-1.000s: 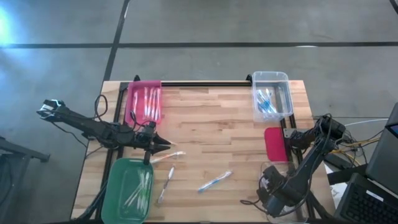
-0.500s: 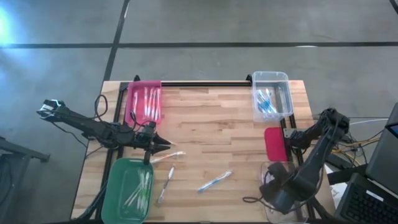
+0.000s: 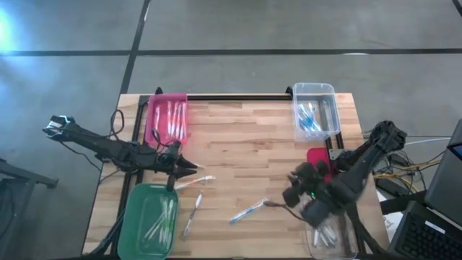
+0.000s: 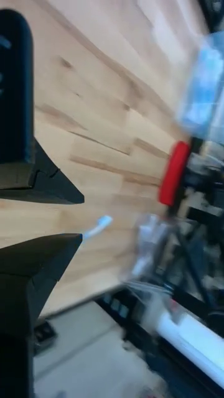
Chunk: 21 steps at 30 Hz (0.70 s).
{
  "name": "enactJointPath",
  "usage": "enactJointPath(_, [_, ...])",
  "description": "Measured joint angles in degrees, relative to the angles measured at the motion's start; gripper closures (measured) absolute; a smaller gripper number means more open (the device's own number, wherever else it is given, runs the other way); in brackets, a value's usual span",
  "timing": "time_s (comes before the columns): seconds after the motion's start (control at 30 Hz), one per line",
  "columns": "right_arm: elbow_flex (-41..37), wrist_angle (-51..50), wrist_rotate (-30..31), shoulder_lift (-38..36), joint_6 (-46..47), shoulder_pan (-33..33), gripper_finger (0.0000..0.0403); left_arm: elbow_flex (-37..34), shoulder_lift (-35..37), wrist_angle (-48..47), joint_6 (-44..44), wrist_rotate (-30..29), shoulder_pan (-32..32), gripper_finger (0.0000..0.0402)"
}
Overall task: Pick & Place Toothbrushes
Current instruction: Put the orange toothbrush into the pink bin
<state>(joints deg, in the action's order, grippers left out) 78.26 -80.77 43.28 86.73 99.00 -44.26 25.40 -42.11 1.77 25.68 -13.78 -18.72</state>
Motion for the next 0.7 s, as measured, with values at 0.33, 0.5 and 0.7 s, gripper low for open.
enactJointPath(0.33, [-3.6, 5.9, 7.0, 0.4, -23.2, 13.8, 0.0329, 17.0, -1.8, -34.0, 1.3, -4.2, 0.3, 0.031])
enactJointPath(0.5, [-5.9, 12.8, 7.1, 0.4, -33.6, 17.4, 0.0307, 23.8, -3.8, -43.0, 4.9, -4.3, 0.6, 0.031])
enactJointPath(0.7, [-9.1, 17.4, 6.4, 0.4, -40.4, 20.6, 0.0278, 27.9, -6.2, -47.9, 7.2, -4.3, 1.3, 0.031])
